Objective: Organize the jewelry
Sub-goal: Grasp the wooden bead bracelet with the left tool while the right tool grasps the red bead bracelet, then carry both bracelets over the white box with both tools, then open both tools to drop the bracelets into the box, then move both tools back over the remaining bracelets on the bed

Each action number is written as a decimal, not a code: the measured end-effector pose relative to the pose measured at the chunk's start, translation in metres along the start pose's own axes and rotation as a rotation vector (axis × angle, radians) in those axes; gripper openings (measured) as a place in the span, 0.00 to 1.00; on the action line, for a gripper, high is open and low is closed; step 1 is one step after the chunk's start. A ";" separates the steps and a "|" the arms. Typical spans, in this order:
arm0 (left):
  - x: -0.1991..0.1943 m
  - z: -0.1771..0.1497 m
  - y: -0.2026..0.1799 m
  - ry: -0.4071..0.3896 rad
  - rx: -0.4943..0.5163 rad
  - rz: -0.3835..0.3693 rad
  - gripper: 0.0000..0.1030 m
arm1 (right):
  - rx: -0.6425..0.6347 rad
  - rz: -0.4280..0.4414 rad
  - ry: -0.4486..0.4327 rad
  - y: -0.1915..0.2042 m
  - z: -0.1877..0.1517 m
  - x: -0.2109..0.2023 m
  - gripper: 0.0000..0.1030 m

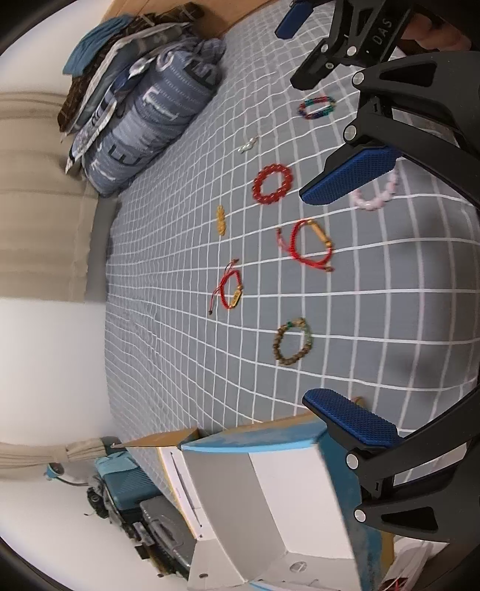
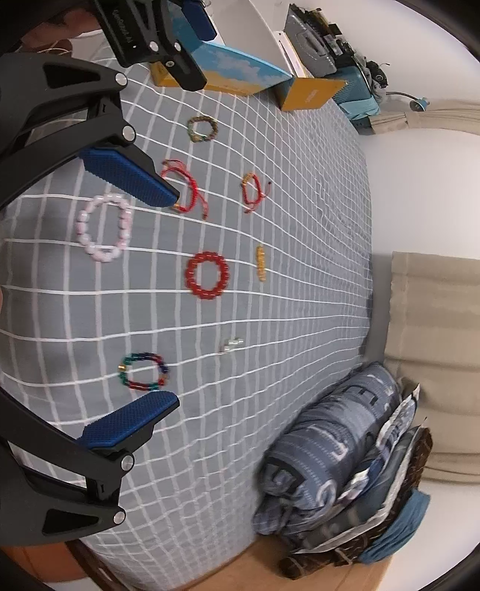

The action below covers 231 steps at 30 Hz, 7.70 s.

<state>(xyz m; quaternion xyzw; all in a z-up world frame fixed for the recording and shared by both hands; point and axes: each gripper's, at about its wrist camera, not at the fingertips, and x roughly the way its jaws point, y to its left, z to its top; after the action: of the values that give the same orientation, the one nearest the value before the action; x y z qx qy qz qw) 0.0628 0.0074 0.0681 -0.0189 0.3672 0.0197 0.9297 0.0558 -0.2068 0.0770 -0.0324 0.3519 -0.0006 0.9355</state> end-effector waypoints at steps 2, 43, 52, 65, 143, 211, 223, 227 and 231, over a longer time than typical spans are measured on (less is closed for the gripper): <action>0.011 0.009 -0.002 0.016 0.002 -0.006 0.94 | -0.010 0.001 0.002 0.001 0.013 0.009 0.93; 0.192 0.006 0.033 0.330 -0.015 0.026 0.42 | 0.020 0.060 0.370 -0.009 0.025 0.239 0.50; 0.186 0.005 0.031 0.316 -0.014 -0.001 0.07 | 0.031 0.060 0.367 -0.007 0.027 0.237 0.14; 0.166 0.014 0.035 0.249 -0.031 -0.015 0.07 | 0.054 0.081 0.332 -0.011 0.030 0.223 0.12; -0.044 0.023 0.170 -0.009 -0.158 0.193 0.07 | -0.147 0.221 -0.029 0.169 0.099 0.006 0.12; -0.039 -0.025 0.353 0.071 -0.389 0.409 0.94 | -0.304 0.424 0.111 0.397 0.052 0.048 0.89; -0.052 -0.020 0.341 0.049 -0.369 0.395 0.94 | -0.289 0.400 0.049 0.376 0.058 0.030 0.93; -0.055 -0.014 0.326 0.040 -0.352 0.376 0.94 | -0.285 0.377 0.034 0.358 0.060 0.024 0.93; -0.054 -0.007 0.307 0.033 -0.335 0.350 0.94 | -0.269 0.347 0.019 0.334 0.063 0.018 0.93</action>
<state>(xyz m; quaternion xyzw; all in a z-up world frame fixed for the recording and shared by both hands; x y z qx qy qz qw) 0.0029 0.3127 0.0938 -0.1092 0.3717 0.2406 0.8899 0.1039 0.1303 0.0924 -0.0958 0.3579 0.2071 0.9054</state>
